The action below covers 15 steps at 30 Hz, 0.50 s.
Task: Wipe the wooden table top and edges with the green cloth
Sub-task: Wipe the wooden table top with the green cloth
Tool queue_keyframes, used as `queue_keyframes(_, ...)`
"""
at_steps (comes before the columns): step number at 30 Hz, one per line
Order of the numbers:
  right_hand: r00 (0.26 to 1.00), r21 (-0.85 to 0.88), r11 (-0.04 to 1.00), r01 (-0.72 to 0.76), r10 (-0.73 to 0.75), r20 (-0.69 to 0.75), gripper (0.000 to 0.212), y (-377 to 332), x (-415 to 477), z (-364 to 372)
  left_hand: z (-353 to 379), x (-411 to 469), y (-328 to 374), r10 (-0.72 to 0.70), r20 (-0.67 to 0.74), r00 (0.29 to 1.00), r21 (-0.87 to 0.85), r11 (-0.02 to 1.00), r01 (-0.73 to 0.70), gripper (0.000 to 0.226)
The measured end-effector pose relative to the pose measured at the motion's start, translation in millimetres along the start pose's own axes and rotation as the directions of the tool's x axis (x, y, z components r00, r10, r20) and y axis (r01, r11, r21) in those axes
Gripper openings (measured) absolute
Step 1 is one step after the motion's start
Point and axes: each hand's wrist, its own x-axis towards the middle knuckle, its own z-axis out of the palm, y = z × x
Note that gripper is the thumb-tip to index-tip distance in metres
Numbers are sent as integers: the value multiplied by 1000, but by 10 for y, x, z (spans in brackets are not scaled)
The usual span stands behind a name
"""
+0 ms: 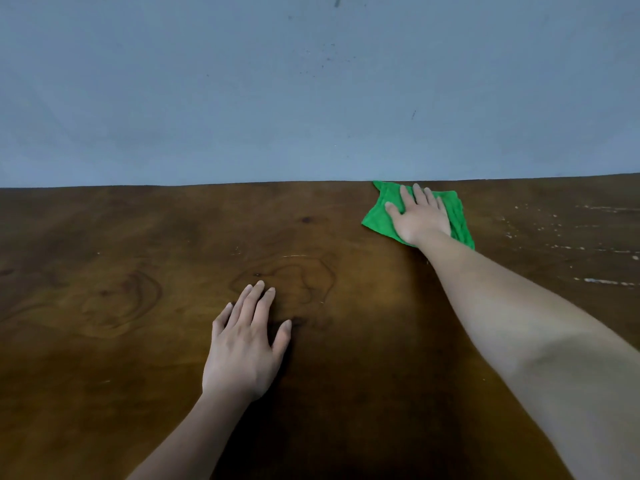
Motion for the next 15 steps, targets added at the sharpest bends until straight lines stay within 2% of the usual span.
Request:
queue_keyframes(6, 995, -1, 995, -95, 95, -8, 82, 263, -611, 19, -23, -18, 15, 12, -8, 1000, 2, 1000, -12, 84)
queue_keyframes(11, 998, -15, 998, -64, 64, 1, 82, 191, -1309, 95, 8, -16, -10, 21, -7, 1000, 24, 999, -20, 85)
queue_keyframes(15, 1000, -10, 1000, 23, -23, 17, 83, 17, -1948, 209, -9, -15, -20, 42, 9, 999, 33, 999, -43, 83)
